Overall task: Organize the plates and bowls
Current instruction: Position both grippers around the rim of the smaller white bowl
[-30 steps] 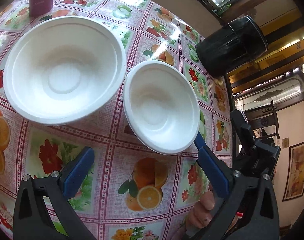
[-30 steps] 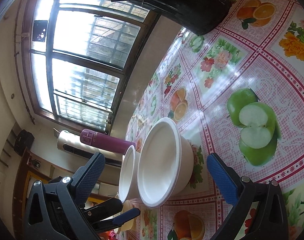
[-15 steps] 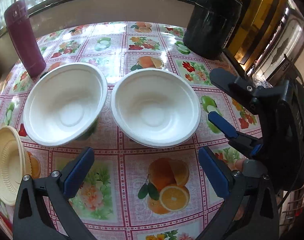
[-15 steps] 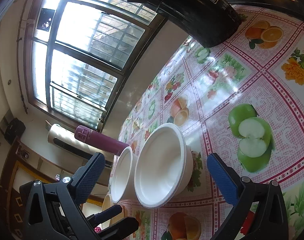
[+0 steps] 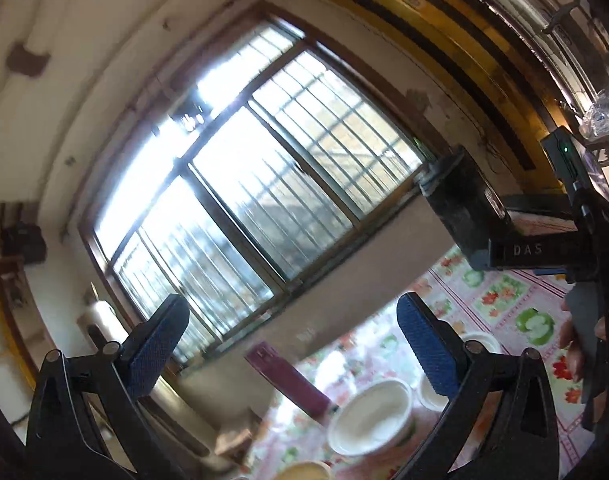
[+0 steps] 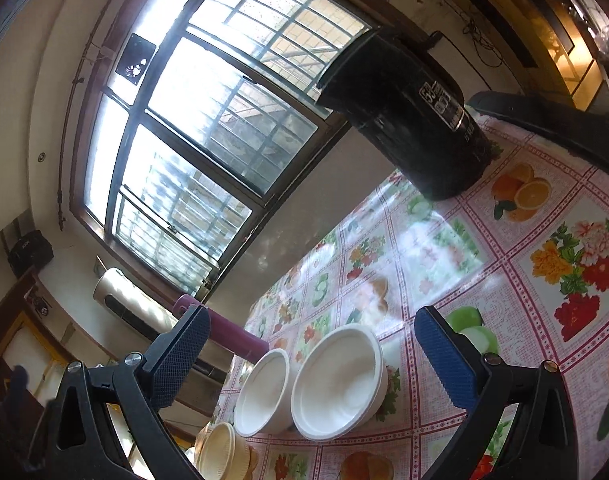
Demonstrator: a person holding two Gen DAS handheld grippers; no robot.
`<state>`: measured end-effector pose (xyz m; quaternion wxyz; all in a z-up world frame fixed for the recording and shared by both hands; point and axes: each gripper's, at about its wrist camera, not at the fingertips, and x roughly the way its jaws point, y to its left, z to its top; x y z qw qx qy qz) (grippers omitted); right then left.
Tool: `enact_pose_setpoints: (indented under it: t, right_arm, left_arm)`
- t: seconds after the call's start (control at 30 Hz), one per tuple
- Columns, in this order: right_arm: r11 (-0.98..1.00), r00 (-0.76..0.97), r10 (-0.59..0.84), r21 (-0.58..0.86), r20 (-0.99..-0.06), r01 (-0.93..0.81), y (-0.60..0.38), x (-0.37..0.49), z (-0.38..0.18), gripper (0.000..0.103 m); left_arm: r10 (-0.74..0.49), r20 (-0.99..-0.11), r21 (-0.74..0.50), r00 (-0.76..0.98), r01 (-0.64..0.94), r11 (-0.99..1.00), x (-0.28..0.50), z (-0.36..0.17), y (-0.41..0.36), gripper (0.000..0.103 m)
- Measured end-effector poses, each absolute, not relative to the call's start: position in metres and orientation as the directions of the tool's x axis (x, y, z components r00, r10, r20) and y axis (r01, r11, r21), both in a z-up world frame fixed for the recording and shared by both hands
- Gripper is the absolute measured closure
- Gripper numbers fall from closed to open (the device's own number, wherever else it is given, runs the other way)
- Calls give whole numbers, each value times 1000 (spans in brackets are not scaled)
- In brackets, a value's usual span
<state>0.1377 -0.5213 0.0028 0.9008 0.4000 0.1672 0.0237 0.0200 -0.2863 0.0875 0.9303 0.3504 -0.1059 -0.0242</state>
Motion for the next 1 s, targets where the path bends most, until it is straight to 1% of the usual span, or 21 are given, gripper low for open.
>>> enact_pose_setpoints:
  t: [0.03, 0.07, 0.13, 0.17, 0.2, 0.23, 0.27, 0.3, 0.37, 0.4, 0.43, 0.5, 0.53, 0.57, 0.6, 0.67, 0.77, 0.83, 0.9, 1.0]
  right_arm:
    - [699, 952, 152, 710, -267, 87, -522, 131, 11, 0]
    - [720, 959, 128, 688, -253, 85, -521, 125, 19, 0]
    - [755, 971, 86, 650, -224, 84, -521, 114, 35, 0]
    - [766, 975, 77, 638, -208, 76, -520, 109, 41, 0]
    - [773, 978, 74, 630, -197, 69, -520, 106, 46, 0]
    - [776, 979, 71, 628, -190, 65, -520, 104, 49, 0]
    - [773, 980, 72, 631, -184, 62, -518, 103, 50, 0]
    - [769, 981, 75, 637, -181, 59, -519, 103, 50, 0]
    - [770, 976, 83, 635, -201, 65, -518, 108, 48, 0]
    - [772, 972, 87, 631, -217, 72, -517, 111, 46, 0]
    - [774, 969, 94, 629, -231, 75, -517, 115, 43, 0]
    - [770, 954, 125, 633, -271, 79, -517, 125, 35, 0]
    - [766, 945, 146, 638, -293, 79, -517, 130, 31, 0]
    - [760, 936, 166, 645, -309, 79, -517, 134, 26, 0]
    - [754, 928, 185, 652, -323, 77, -516, 138, 21, 0]
    - [735, 907, 232, 674, -351, 73, -516, 148, 11, 0]
    - [698, 869, 314, 713, -381, 61, -511, 161, -8, 0]
    - [681, 842, 354, 729, -406, 65, -507, 171, -19, 0]
    - [670, 821, 384, 739, -423, 68, -503, 178, -27, 0]
    - [663, 821, 378, 744, -428, 83, -502, 182, -33, 0]
  left_arm:
    - [-139, 300, 663, 944, -102, 742, 2, 92, -283, 0]
    - [-159, 399, 659, 903, -162, 734, -12, 95, -274, 0]
    - [-219, 538, 640, 814, -226, 734, -33, 95, -260, 0]
    - [-262, 585, 632, 768, -229, 741, -41, 93, -254, 0]
    - [-285, 607, 621, 742, -218, 753, -45, 90, -248, 0]
    - [-281, 608, 608, 743, -209, 766, -44, 89, -245, 0]
    - [-288, 568, 620, 771, -171, 766, -40, 88, -245, 0]
    - [-315, 482, 654, 817, -96, 751, -33, 88, -249, 0]
    - [-352, 228, 693, 908, 103, 714, -5, 87, -260, 0]
    - [-357, 89, 675, 930, 207, 708, 13, 84, -269, 0]
    - [-365, -57, 629, 929, 317, 709, 32, 77, -277, 0]
    - [-359, -339, 467, 870, 487, 738, 77, 59, -283, 0]
    - [-361, -462, 361, 810, 544, 758, 100, 48, -282, 0]
    - [-369, -552, 262, 748, 575, 775, 120, 37, -281, 0]
    - [-373, -608, 187, 701, 583, 791, 136, 27, -280, 0]
    - [-386, -680, 83, 624, 588, 805, 162, 10, -277, 0]
    - [-422, -741, -75, 523, 560, 825, 193, -6, -269, 0]
    - [-458, -763, -213, 455, 493, 844, 208, -18, -257, 0]
    - [-496, -767, -333, 407, 408, 850, 220, -30, -248, 0]
    - [-542, -770, -458, 337, 300, 837, 225, -47, -241, 0]
